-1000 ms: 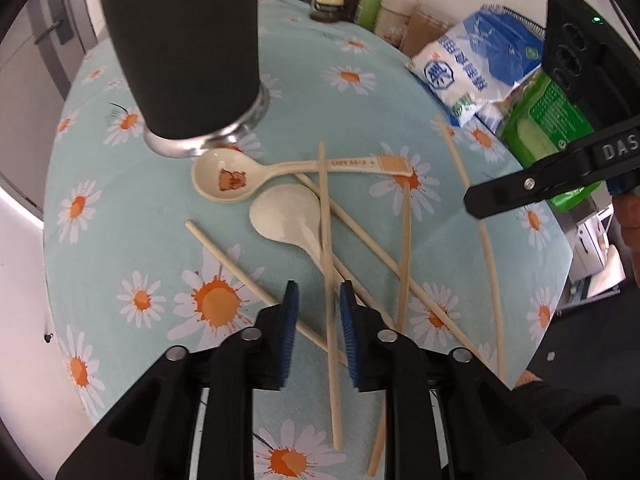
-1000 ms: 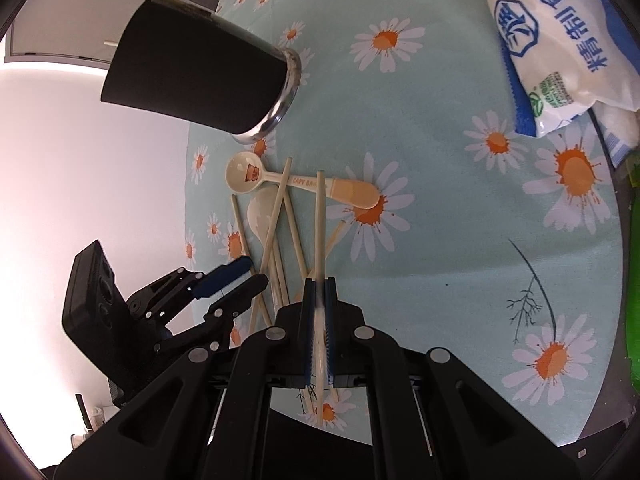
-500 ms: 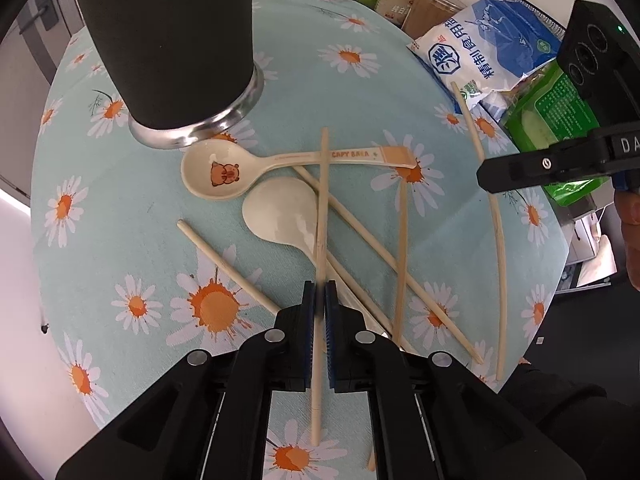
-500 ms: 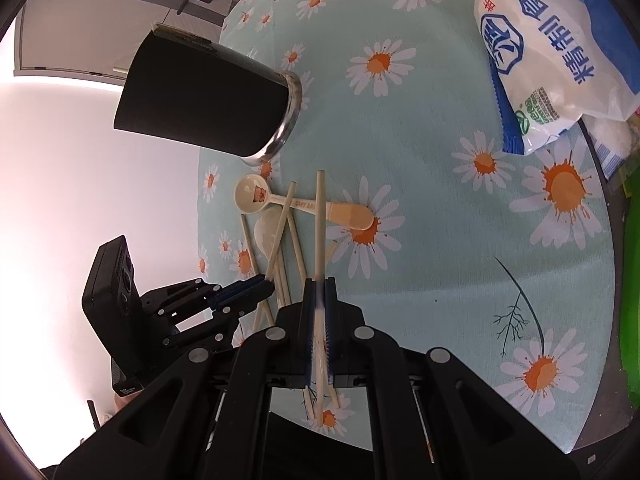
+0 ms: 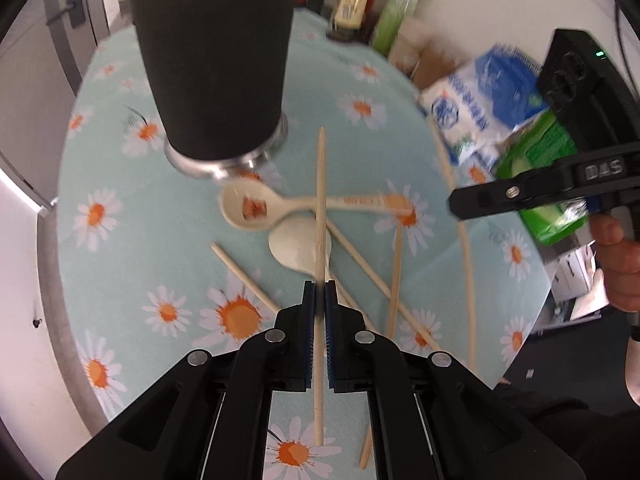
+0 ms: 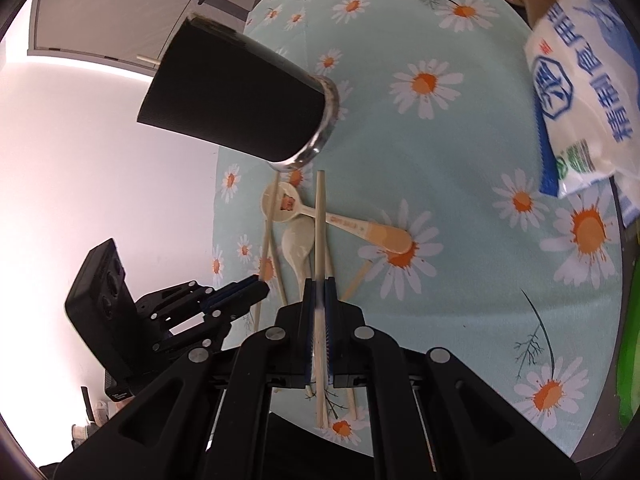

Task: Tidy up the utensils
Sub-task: 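Grasp a wooden chopstick with the left tool beside the right tool, then lift both chopsticks and carry them over the black holder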

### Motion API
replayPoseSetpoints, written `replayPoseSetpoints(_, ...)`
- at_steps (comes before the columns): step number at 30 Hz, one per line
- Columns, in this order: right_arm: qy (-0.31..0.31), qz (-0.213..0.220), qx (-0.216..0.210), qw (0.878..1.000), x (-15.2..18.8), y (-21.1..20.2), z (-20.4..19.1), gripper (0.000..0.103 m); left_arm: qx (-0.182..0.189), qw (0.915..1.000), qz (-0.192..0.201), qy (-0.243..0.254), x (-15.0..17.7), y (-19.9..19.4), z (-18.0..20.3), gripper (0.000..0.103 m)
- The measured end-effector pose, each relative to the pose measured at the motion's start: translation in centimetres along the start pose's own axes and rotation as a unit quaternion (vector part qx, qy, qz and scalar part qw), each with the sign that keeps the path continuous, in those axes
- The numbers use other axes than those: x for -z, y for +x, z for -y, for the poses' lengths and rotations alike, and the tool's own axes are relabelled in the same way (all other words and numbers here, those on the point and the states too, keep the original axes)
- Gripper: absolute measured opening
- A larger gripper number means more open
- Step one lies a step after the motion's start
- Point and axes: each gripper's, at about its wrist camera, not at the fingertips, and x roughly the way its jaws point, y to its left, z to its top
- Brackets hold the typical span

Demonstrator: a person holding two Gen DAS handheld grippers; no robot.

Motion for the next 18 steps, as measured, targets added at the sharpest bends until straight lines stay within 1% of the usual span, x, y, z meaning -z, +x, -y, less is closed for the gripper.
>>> replayPoseSetpoints(6, -0.034, 0.003, -0.002, 0.999, -1.5, 0.4, -2.9, 0.006, 0.011, 0.9983, 0.047, -0.031, -0.7, -2.3, -1.2, 0.004)
replayPoseSetpoints(8, -0.048, 0.008, -0.006, 0.999, -1.9, 0.3, -4.0, 0.006, 0.02, 0.996, 0.075, -0.044, -0.8, -3.6, -1.7, 0.004)
replayPoseSetpoints(11, -0.079, 0.023, -0.001, 0.997, -2.4, -0.1, -5.9, 0.006, 0.048, 0.9905, 0.108, -0.069, -1.2, -5.2, -2.5, 0.004)
replayPoseSetpoints(12, -0.092, 0.027, 0.002, 0.995, -2.5, -0.3, -6.6, 0.006, 0.047, 0.9893, 0.118, -0.071, -1.3, -5.6, -2.6, 0.004)
replayPoseSetpoints(14, -0.115, 0.041, 0.004, 0.992, -2.8, -0.8, -7.9, 0.006, 0.053, 0.9842, 0.154, -0.069, -1.7, -7.2, -2.7, 0.004)
replayPoseSetpoints(18, -0.152, 0.069, -0.007, 0.986, -3.7, -1.9, -10.2, 0.006, 0.061, 0.9744, 0.204, -0.072, -2.5, -9.2, -3.1, 0.004)
